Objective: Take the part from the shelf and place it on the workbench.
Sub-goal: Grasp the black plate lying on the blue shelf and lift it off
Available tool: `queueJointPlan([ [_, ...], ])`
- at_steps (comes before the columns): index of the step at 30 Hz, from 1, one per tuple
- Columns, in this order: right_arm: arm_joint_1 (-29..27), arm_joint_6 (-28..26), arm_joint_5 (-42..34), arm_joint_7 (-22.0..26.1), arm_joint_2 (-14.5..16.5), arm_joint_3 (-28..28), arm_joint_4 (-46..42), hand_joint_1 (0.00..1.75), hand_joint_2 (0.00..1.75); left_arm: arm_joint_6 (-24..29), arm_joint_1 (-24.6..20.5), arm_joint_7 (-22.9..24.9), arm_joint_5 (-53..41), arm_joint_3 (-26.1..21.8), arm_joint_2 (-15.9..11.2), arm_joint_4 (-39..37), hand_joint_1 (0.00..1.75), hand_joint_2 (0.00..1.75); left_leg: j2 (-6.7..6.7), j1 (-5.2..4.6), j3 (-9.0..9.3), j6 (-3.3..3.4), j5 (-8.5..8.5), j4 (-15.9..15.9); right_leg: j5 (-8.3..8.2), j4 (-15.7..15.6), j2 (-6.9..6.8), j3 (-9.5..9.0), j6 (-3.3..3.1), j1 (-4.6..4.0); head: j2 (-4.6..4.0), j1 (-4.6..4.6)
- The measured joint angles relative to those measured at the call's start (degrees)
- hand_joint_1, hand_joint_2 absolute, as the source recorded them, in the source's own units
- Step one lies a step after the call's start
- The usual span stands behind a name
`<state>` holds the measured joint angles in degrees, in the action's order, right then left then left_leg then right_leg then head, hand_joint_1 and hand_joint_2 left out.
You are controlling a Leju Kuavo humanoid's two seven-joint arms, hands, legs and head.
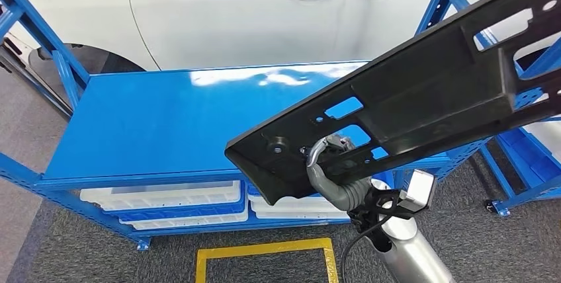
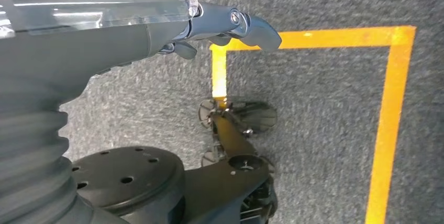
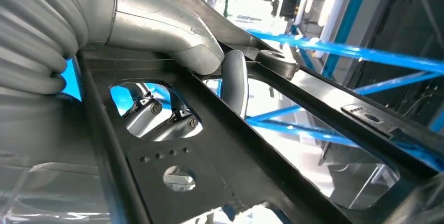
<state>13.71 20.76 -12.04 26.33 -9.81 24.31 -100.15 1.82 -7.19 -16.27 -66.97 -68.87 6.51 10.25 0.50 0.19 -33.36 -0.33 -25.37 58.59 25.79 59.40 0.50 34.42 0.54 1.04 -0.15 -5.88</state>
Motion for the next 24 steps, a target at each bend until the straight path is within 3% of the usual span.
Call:
queueJointPlan([
  [2, -0.4, 0.0, 0.0, -0.1, -0.2, 0.1, -0.1, 1.75, 1.75, 0.0, 0.0, 0.4, 0.1, 0.0, 0.0, 0.0, 0.00, 1.75, -0.03, 0.21, -0.52, -0.53, -1.35, 1.3, -0.41, -0.2, -0.06, 0.15, -0.77, -0.01, 0.00, 0.00],
  [3, -0.7, 0.0, 0.0, -0.1, -0.3, 0.1, -0.2, 1.75, 1.75, 0.0, 0.0, 0.4, 0.2, 0.0, 0.0, 0.0, 0.00, 1.75, -0.05, 0.30, -1.33, -0.74, -3.07, 3.4, -0.64, -0.4, -0.11, 0.30, -1.13, 0.04, 0.00, 0.00],
  [5, -1.2, 0.0, 0.1, -0.1, -0.3, 0.1, -0.4, 1.75, 1.75, 0.0, 0.0, 0.5, 0.3, 0.0, 0.0, 0.0, 0.00, 1.75, -0.06, 0.42, -3.85, -1.01, -7.48, 10.4, -1.03, -0.4, -0.16, 0.80, -1.62, -0.11, 0.00, -0.01],
  [7, -1.9, 0.0, 0.3, -0.1, -0.3, 0.2, -0.5, 1.75, 1.75, -0.2, 0.0, 0.5, 0.3, 0.0, 0.1, 0.0, 0.00, 1.75, -0.06, 0.47, -5.37, -1.05, -9.78, 15.7, -1.49, -0.3, -0.15, 1.41, -1.83, -0.39, 0.00, -0.01],
  [8, -2.4, 0.0, 0.5, 0.0, -0.3, 0.2, -0.6, 1.75, 1.75, -0.2, 0.0, 0.6, 0.4, 0.0, 0.1, 0.0, 0.00, 1.75, -0.06, 0.47, -4.77, -0.91, -9.46, 15.5, -1.74, -0.3, -0.13, 1.70, -1.85, -0.53, 0.00, -0.01],
  [9, -2.9, 0.0, 0.8, 0.1, -0.3, 0.2, -0.7, 1.75, 1.75, -0.3, 0.0, 0.6, 0.6, 0.0, 0.1, 0.0, 0.00, 1.75, -0.08, 0.44, -3.01, -0.64, -8.26, 13.1, -2.04, -0.3, -0.08, 1.98, -1.81, -0.67, 0.00, 0.00],
  [11, -3.5, 0.0, 1.0, 0.2, -0.3, 0.2, -1.1, 1.75, 1.75, -0.3, -0.1, 0.6, 0.9, 0.0, 0.1, 0.0, 0.00, 1.75, -0.14, 0.21, 1.95, 0.11, -5.47, 4.8, -2.67, -0.3, 0.01, 2.47, -1.57, -0.90, 0.00, -0.01],
  [13, -3.5, -0.1, 1.1, 0.1, -0.4, 0.2, -1.3, 1.75, 1.75, -0.4, -0.2, 0.7, 1.1, -0.1, 0.1, 0.0, 0.00, 1.75, -0.16, -0.23, 4.44, 0.61, -4.16, -0.2, -3.34, -0.3, 0.03, 2.84, -0.99, -0.91, 0.00, -0.01],
  [16, -2.8, -0.4, 0.7, -1.2, -0.4, 0.1, -1.4, 1.75, 1.75, -0.6, -0.1, 0.9, 1.0, -0.1, 0.1, 0.0, 0.00, 1.75, -0.04, -0.52, 3.98, 1.36, -2.81, -1.0, -4.10, -0.5, 0.00, 3.25, 0.15, -0.58, 0.00, 0.00],
  [17, -2.6, -0.4, 0.4, -1.7, -0.4, -0.1, -1.4, 1.75, 1.75, -0.6, -0.1, 1.1, 1.0, -0.1, 0.2, 0.0, 0.00, 1.75, 0.07, -0.44, 3.63, 1.76, -2.11, -1.3, -3.26, 0.0, -0.03, 3.67, 0.42, -0.50, 0.00, 0.00],
  [19, -2.1, -0.4, 0.0, -2.0, -0.4, -0.4, -1.3, 1.75, 1.75, -0.6, -0.2, 1.3, 1.1, -0.1, 0.2, 0.0, 0.00, 1.75, 0.31, -0.27, 2.47, 2.40, -0.73, -1.6, 1.28, 4.2, -0.09, 5.32, 0.77, -0.34, 0.00, 0.00],
  [21, -1.8, -0.3, -0.4, -2.1, -0.4, -0.6, -1.3, 1.75, 1.75, -0.5, -0.1, 1.3, 1.2, -0.1, 0.2, 0.0, 0.00, 1.75, 0.34, -0.31, 0.88, 2.61, 0.39, -1.5, 6.35, 11.4, -0.14, 7.21, 1.16, -0.25, 0.00, 0.00],
  [22, -1.8, -0.3, -0.4, -2.1, -0.3, -0.7, -1.2, 1.75, 1.75, -0.4, 0.0, 1.3, 1.3, -0.1, 0.2, 0.0, 0.00, 1.75, 0.34, -0.33, 0.07, 2.57, 0.94, -1.4, 7.37, 14.1, -0.15, 7.46, 1.36, -0.21, 0.00, 0.00],
  [23, -1.8, -0.3, -0.5, -2.1, -0.3, -0.8, -1.1, 1.75, 1.75, -0.4, 0.0, 1.3, 1.3, -0.1, 0.2, 0.0, 0.00, 1.75, 0.35, -0.31, -0.75, 2.49, 1.47, -1.3, 7.15, 15.1, -0.16, 6.83, 1.52, -0.18, 0.00, 0.00],
  [24, -1.7, -0.3, -0.5, -2.1, -0.3, -0.8, -1.0, 1.75, 1.75, -0.4, 0.1, 1.3, 1.3, -0.1, 0.3, 0.0, 0.00, 1.75, 0.35, -0.27, -1.59, 2.36, 1.97, -1.1, 6.00, 13.9, -0.17, 5.16, 1.62, -0.14, 0.00, 0.00],
])
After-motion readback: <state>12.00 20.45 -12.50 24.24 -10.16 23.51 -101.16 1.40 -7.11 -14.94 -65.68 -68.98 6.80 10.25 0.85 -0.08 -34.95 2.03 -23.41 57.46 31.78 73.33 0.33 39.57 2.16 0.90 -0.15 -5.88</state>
